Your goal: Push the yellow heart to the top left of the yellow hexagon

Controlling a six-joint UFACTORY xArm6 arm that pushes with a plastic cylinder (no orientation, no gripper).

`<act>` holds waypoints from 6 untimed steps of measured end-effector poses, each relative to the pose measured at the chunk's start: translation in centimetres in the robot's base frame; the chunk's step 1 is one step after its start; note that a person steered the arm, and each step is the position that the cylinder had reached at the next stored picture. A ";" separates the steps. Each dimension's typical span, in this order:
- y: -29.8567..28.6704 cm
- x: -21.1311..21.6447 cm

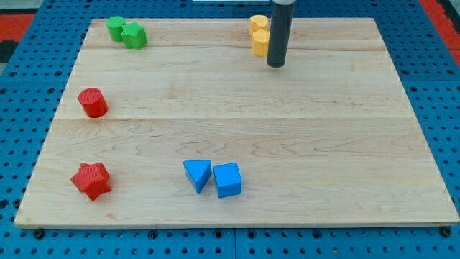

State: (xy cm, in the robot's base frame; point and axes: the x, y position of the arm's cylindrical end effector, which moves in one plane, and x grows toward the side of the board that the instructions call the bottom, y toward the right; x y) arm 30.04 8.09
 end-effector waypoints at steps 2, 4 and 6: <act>-3.7 -1.4; -1.1 2.5; 2.1 -2.2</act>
